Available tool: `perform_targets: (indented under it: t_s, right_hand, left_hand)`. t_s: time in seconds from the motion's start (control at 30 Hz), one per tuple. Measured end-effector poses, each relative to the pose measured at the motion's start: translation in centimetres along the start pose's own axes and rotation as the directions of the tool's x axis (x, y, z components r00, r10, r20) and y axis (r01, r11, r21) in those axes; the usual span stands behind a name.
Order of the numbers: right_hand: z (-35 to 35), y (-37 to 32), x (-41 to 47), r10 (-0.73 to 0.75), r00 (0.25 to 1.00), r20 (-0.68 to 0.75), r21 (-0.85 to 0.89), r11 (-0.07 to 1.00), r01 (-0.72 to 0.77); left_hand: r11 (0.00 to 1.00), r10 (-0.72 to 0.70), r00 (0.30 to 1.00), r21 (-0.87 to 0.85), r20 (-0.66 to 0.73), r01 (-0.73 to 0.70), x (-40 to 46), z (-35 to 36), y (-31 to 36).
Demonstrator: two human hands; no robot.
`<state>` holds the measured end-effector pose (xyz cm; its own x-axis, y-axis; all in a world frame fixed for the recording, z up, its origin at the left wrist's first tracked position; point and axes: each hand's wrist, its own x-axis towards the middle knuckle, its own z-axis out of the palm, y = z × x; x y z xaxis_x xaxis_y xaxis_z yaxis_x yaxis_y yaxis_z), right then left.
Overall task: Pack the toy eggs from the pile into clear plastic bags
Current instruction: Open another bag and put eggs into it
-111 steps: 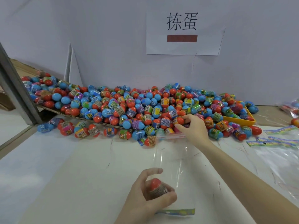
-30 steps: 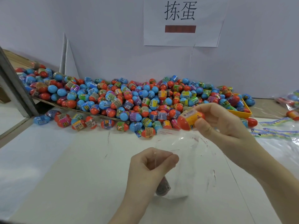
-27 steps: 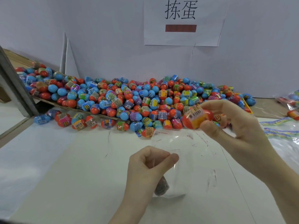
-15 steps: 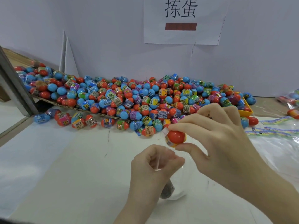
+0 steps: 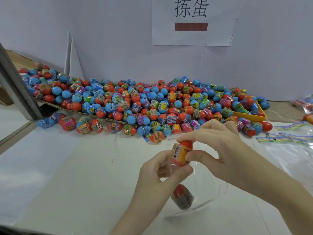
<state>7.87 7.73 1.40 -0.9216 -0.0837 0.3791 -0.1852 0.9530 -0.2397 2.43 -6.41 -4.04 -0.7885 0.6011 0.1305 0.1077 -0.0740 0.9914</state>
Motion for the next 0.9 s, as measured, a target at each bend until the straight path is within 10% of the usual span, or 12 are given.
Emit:
perform_targets:
  t_s: [0.43, 0.9]
  right_hand:
    - [-0.8, 0.6, 1.2, -0.025, 0.966, 0.258, 0.207, 0.978, -0.030]
    - [-1.6, 2.0, 4.1, 0.034, 0.768, 0.639, -0.034, 0.999, -0.015]
  left_hand:
    - [0.994, -0.088, 0.978, -0.050, 0.187, 0.099, 1.0, -0.9, 0.4]
    - [0.980, -0.099, 0.994, -0.168, 0.053, 0.107, 0.7, 0.3, -1.1]
